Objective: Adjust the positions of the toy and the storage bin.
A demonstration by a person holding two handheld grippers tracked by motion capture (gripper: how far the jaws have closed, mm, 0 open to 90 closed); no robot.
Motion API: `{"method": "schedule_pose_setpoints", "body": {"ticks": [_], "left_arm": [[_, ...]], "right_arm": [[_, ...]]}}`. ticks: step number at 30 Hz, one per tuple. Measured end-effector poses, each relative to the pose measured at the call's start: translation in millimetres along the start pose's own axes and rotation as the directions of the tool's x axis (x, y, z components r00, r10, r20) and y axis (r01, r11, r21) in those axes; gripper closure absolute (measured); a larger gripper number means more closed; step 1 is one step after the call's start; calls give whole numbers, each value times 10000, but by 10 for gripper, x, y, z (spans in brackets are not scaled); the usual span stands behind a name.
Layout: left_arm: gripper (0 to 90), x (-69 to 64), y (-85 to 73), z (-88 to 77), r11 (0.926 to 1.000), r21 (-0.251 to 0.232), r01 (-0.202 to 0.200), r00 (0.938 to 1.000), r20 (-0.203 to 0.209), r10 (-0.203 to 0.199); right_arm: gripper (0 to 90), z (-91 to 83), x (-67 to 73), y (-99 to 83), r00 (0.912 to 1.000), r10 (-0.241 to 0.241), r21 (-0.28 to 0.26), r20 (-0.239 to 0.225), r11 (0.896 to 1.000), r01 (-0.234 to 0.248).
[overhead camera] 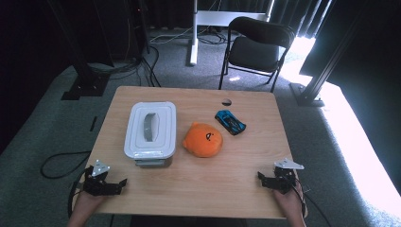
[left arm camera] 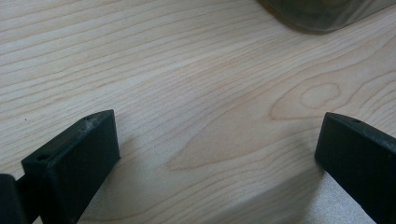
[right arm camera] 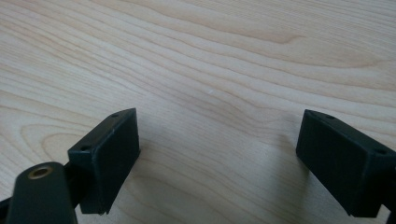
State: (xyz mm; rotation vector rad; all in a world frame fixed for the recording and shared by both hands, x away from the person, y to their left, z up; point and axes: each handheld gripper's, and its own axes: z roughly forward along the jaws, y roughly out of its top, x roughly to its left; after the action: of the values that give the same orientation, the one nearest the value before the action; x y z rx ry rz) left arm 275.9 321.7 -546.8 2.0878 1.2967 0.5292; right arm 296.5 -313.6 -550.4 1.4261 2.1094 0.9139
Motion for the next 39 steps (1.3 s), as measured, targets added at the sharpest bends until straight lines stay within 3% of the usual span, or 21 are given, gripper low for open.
{"method": "schedule_pose_setpoints", "body": {"ticks": [18,29,39], "left_arm": [[2,-1,14,14,10000,-2,-47,10000,45,47],[2,0,17,16,10000,-5,-57,10000,62,57],[2,-2,17,17,10000,-5,-54,10000,55,54]], "right_arm": [[124,-10,-12,-10,9999,-83,3,-91,10000,83],[124,-4,27,-2,9968,556,-8,582,9984,-557],[125,59,35,113,9986,345,470,389,9982,-363]]}}
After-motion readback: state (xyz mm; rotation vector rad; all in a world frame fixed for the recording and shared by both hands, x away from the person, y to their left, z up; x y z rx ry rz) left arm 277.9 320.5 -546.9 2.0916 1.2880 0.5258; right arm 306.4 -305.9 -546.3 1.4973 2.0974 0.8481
